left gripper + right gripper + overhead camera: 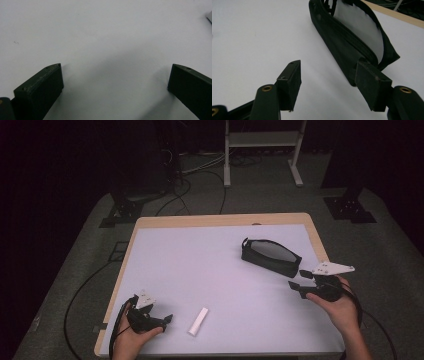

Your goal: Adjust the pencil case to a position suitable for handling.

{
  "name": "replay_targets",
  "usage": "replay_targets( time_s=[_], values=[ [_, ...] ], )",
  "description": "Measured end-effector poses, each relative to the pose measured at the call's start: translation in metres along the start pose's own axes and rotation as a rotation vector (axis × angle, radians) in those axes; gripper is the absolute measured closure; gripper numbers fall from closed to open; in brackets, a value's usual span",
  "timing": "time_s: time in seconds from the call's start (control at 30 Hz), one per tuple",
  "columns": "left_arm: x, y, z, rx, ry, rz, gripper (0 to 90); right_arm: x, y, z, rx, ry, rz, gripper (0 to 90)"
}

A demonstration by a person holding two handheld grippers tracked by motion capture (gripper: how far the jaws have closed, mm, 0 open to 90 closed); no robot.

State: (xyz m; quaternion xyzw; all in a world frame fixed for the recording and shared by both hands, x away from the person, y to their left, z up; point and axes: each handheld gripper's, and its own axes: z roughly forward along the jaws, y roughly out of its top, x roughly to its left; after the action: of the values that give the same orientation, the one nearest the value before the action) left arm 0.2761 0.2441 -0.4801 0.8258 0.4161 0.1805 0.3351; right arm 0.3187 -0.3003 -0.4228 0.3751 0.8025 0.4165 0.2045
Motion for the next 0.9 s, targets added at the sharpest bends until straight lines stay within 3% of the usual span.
replay_targets(
  time_s=[0.43,0.9],
  values=[
    [0.000,0.000,0.000,0.000,-0.001,-0.001,0.0,-0.007,0.023,0.005,-0.042,0.014,-0.034,40.6],
    [0.000,0.000,0.000,0.001,-0.001,-0.001,0.0,-0.016,0.051,0.026,-0.054,0.086,-0.052,46.6]
  ],
)
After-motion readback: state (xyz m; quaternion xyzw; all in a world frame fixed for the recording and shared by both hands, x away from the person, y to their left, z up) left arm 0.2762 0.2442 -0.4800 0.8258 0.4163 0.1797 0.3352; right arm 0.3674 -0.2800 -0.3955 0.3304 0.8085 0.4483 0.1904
